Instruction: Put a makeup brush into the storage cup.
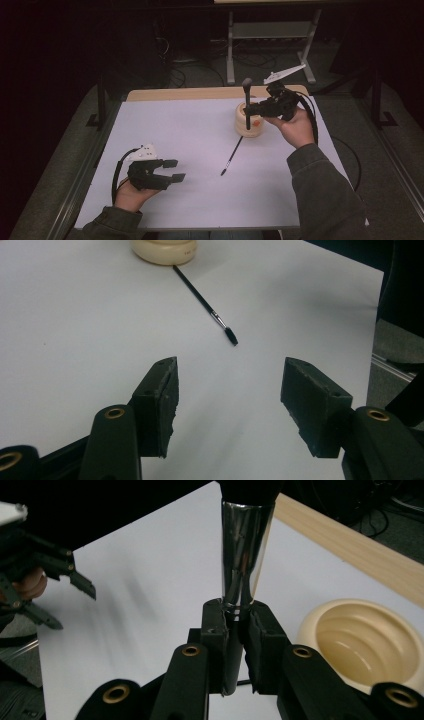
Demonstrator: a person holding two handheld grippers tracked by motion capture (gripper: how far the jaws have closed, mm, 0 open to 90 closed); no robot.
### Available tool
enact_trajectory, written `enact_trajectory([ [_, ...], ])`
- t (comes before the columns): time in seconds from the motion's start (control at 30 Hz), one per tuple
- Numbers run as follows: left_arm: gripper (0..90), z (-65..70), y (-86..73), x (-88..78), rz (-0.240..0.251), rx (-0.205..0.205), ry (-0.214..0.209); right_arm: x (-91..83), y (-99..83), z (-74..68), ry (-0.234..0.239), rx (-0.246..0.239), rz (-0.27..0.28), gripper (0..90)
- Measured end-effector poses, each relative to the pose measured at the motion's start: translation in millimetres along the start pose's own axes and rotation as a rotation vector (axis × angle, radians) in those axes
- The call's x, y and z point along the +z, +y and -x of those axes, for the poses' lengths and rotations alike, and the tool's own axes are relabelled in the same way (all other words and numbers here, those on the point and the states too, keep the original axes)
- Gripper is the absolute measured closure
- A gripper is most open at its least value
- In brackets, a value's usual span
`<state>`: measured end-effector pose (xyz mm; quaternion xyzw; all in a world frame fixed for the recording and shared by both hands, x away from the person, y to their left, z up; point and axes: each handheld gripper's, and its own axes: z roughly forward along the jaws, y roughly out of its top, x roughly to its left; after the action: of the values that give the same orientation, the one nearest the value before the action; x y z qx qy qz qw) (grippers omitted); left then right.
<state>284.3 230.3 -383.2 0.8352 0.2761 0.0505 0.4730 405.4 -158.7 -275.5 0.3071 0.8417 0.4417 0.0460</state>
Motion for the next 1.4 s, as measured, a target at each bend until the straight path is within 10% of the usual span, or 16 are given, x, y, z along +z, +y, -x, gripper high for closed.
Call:
enact_trajectory([
  [0.5,39.4,-0.3,0.2,-2.4,0.013,0.000,0.007,-5.0,29.2,17.6,-0.076,0.055,0.027,78.6],
  [1.4,37.9,-1.4,1.3,-2.2,0.029,-0.001,0.007,21.4,24.1,58.0,-0.234,0.183,0.034,78.5],
])
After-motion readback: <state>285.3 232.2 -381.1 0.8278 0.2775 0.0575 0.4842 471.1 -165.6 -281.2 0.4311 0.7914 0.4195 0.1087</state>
